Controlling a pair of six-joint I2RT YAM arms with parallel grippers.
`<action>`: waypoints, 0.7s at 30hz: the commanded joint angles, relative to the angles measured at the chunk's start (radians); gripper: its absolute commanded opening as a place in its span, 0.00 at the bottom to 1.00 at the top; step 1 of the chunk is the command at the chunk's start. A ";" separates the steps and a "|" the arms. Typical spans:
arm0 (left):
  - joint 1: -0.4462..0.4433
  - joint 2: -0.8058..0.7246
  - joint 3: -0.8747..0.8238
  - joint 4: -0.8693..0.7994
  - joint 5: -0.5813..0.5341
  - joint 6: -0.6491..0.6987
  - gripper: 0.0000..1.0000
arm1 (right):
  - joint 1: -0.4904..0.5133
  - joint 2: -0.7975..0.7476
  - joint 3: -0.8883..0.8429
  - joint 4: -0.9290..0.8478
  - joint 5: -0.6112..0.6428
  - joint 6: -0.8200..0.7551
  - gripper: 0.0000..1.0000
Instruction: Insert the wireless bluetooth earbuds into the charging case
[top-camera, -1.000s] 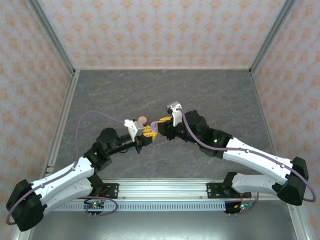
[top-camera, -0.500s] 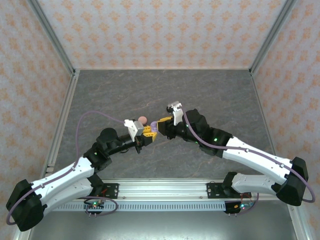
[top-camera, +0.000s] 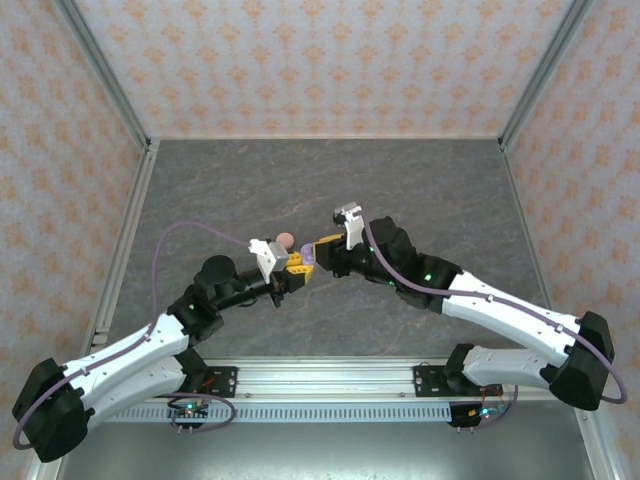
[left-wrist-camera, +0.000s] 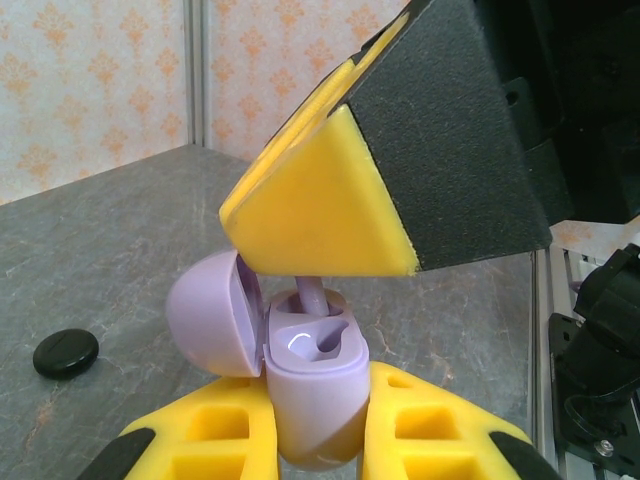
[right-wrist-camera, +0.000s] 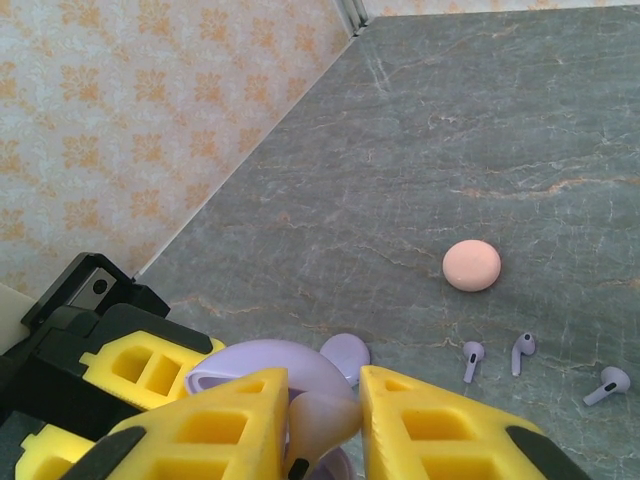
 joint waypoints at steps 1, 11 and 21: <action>-0.006 -0.008 0.021 0.066 0.015 0.014 0.00 | -0.009 -0.015 0.033 -0.028 -0.022 0.018 0.24; -0.005 0.000 0.029 0.044 0.027 0.045 0.00 | -0.013 -0.012 0.085 -0.076 -0.009 0.031 0.21; -0.005 -0.018 0.019 0.026 -0.001 0.111 0.00 | -0.013 -0.018 0.130 -0.142 -0.024 0.023 0.20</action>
